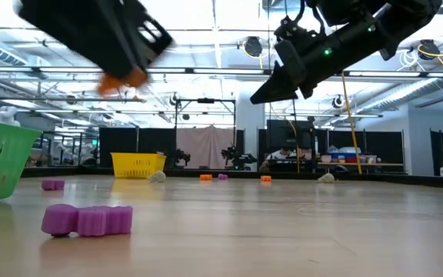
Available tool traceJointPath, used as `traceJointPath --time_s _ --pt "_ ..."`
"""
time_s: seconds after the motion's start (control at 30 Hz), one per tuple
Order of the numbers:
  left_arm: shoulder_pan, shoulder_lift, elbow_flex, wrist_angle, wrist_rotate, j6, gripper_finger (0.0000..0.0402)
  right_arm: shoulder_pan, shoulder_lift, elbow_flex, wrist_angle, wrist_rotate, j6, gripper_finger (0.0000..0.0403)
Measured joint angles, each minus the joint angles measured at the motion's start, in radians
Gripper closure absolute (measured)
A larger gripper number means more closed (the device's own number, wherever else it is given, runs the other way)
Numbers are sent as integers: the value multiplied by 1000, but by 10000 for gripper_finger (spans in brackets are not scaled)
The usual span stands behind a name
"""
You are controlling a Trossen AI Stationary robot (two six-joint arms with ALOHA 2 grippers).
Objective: Sort Halloween decoration
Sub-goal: Put the orange skeleton toy into the green bin
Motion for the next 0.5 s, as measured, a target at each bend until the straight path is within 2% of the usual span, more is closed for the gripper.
traceJointPath --time_s 0.13,0.23,0.4,0.5 --pt "-92 -96 57 -237 -66 -186 394 0 0 1 -13 0 6 403" --pt "-183 -151 69 -353 -124 -407 394 0 0 1 -33 -1 19 403" --pt "-326 -134 63 -562 -232 -784 395 0 0 1 -55 -1 31 403" --pt "-364 -108 37 -579 -255 -928 395 0 0 1 -58 -1 31 403"
